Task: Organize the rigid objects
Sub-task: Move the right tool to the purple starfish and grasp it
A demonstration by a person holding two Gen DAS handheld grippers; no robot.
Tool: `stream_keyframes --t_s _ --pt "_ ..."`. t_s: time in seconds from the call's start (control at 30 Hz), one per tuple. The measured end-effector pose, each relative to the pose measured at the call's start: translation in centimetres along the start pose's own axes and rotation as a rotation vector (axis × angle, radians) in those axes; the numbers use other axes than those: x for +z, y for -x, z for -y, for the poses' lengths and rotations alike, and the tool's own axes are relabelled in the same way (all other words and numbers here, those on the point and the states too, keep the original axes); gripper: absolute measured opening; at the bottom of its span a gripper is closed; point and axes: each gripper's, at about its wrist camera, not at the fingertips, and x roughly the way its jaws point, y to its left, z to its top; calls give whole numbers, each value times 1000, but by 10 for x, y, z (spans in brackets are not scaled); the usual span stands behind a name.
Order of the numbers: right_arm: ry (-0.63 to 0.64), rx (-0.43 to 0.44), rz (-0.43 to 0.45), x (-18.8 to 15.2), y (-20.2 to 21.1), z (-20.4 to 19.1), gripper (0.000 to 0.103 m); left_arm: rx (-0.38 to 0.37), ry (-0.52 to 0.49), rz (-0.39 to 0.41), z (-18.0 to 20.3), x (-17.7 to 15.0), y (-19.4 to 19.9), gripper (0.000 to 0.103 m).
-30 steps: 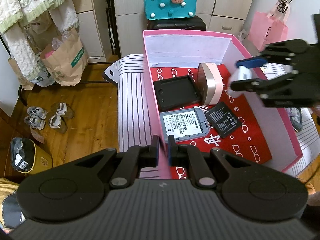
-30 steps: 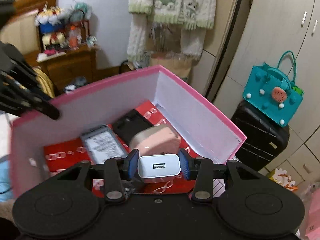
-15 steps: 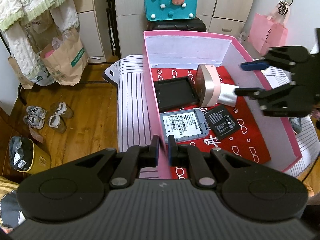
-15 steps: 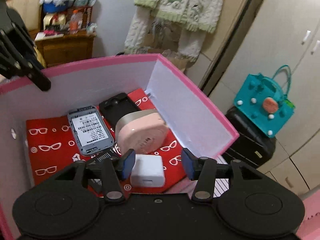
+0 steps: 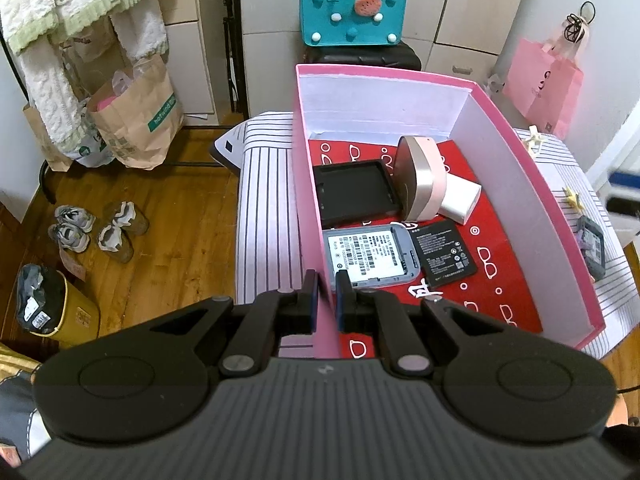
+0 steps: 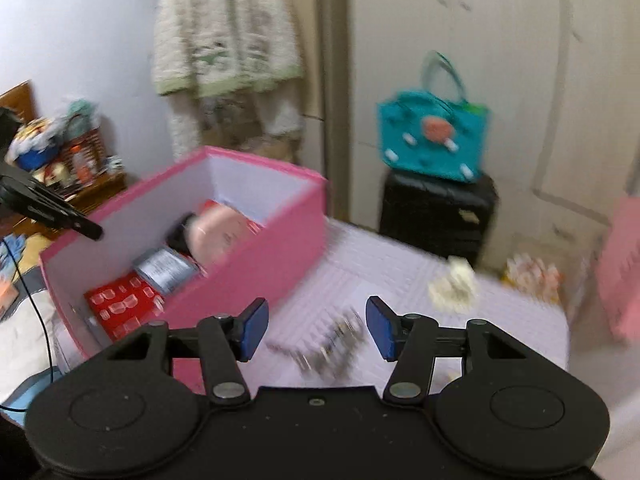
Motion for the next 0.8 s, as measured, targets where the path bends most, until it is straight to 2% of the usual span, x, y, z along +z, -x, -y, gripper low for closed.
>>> stream_keyframes --t_s 0.23,0.33,0.43,0.57,0.63,0.73,0.8 --pt "-162 -28 -135 -57 5 27 60 11 17 5 1 -1 0 8" --pt "-220 -40 -170 -76 0 33 65 13 22 6 0 -2 1 8" --pt "-270 -78 -192 -86 -7 38 65 15 23 5 1 -2 0 8" --pt "-261 -161 -208 -90 -17 40 68 19 21 1 1 -1 0 8" --pt "-246 -201 -183 -88 -19 40 68 19 22 1 1 -1 0 8" --pt "-189 -161 -152 -81 -22 36 68 20 19 2 1 -1 0 8" --pt "-157 -126 -148 -76 -26 31 62 20 21 2 0 -1 0 8"
